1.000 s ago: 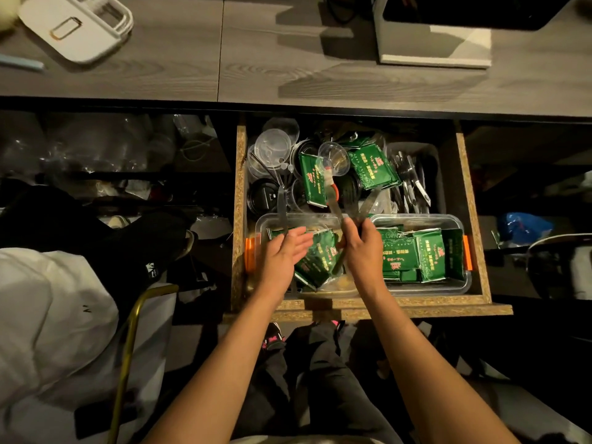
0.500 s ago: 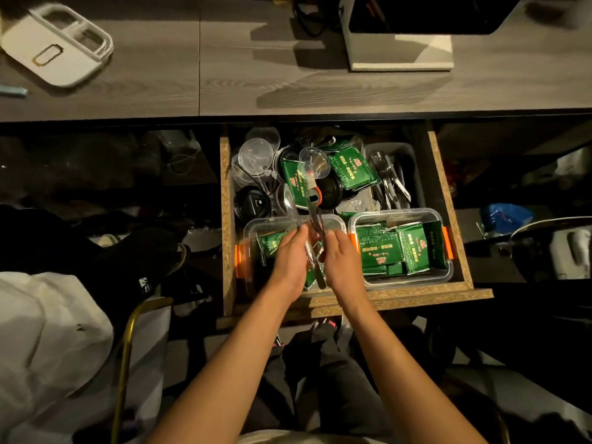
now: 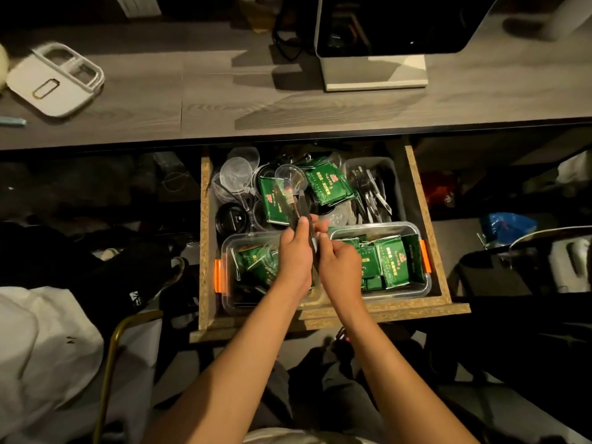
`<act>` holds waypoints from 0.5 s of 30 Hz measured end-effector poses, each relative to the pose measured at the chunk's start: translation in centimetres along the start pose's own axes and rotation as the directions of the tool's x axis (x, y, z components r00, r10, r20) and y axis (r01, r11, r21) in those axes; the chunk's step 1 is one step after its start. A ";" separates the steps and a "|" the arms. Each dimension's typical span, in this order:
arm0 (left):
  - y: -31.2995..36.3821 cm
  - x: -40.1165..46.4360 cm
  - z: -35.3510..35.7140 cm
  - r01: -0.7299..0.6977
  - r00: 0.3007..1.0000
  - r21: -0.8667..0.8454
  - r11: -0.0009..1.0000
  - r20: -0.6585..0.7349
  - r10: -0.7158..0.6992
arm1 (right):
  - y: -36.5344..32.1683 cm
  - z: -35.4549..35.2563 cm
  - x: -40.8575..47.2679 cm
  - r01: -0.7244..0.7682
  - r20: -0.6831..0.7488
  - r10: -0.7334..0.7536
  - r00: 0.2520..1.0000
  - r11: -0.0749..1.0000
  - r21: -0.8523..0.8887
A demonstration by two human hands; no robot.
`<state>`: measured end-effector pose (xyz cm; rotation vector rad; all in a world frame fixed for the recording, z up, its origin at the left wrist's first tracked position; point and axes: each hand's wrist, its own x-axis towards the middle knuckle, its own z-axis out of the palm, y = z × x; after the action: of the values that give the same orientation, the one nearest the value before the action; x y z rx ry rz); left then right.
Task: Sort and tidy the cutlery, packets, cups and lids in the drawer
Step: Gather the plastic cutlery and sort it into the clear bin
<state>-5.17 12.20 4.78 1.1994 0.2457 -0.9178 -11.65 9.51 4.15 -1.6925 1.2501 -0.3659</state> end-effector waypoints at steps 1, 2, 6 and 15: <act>0.0 0.1 0.9 -0.003 1.000 -0.044 0.999 -0.023 0.002 | 0.3 -0.9 0.4 -0.026 0.023 0.025 0.999 0.999 0.041; 0.1 0.3 1.7 -0.011 0.999 -0.105 0.994 -0.044 0.006 | 0.6 -1.9 0.8 -0.062 0.042 0.059 0.997 0.994 0.086; 0.9 0.9 4.8 -0.116 0.990 -0.331 0.936 -0.111 0.083 | 2.0 -6.3 2.8 -0.348 0.142 0.319 0.937 0.825 0.445; -4.2 0.0 12.7 -0.223 0.973 -0.212 0.952 -0.102 0.206 | 3.5 -11.3 6.6 -0.614 0.460 0.447 0.767 0.302 0.730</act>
<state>-11.88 0.82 6.82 1.0328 0.2678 -0.6362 -18.71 -2.02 4.95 -0.3496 1.1208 -0.3264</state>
